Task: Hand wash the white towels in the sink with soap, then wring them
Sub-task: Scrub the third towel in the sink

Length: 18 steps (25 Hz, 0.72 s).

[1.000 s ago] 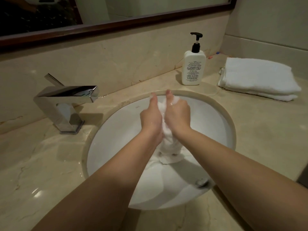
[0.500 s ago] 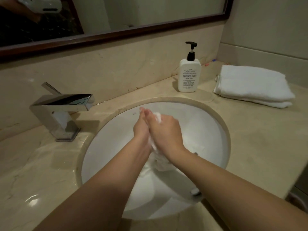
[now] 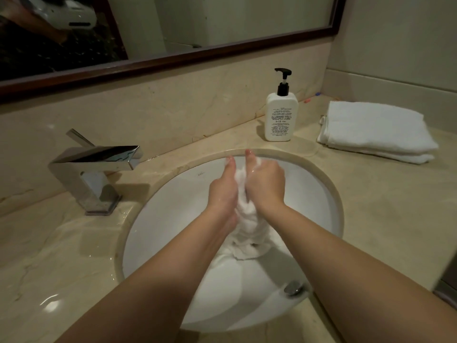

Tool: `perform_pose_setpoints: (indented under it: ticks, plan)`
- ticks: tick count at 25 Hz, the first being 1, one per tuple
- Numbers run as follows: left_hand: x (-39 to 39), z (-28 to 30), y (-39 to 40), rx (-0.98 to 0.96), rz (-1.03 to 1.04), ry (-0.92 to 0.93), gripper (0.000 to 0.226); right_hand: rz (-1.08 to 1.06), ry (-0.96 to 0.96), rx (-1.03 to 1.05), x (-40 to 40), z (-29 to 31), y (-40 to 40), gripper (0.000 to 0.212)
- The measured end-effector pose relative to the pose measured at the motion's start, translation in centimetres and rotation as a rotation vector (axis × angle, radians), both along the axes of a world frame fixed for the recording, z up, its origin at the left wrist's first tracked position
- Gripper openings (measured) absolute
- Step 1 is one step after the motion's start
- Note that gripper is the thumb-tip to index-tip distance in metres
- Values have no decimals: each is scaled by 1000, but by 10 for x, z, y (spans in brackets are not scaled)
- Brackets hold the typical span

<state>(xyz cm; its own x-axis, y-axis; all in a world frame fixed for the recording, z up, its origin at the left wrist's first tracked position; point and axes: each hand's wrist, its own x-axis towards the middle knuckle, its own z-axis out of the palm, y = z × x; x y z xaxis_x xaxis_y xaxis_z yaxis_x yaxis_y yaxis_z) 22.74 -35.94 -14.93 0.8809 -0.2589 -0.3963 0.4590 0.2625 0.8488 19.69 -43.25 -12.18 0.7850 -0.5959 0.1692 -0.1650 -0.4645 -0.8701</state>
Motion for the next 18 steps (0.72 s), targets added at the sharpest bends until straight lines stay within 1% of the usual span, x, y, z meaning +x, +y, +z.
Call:
perform_pose_setpoints:
  ticks: [1,3,4,7,8,11,12,13,15,16,18]
  plan:
    - [1,-2,-1,-13,21,5,62,19,-13,-25,-2,-3,2,60]
    - [7,-7,3,-49,56,49,55,174,-25,-103,-12,-11,18,61]
    - [8,-8,2,-51,58,64,53,188,-28,-89,-15,-10,22,62]
    - [7,-7,-6,-48,79,42,59,4,-18,57,-1,-2,4,62]
    - [6,-5,-7,-35,101,53,59,-11,-34,64,0,-3,2,62]
    - [10,-6,6,-56,133,53,55,209,-89,7,-16,-9,27,62]
    - [10,-6,7,-35,108,48,52,206,-96,4,-16,-10,29,62]
    - [10,-6,7,-11,78,29,51,148,-86,15,-10,-10,23,62]
    - [6,-2,-1,-9,48,24,57,10,-72,74,-1,-4,8,61]
    - [3,-1,-2,22,39,15,59,2,-79,64,-1,-5,7,61]
    - [1,-2,1,69,36,-16,50,126,-78,-44,-12,-9,18,59]
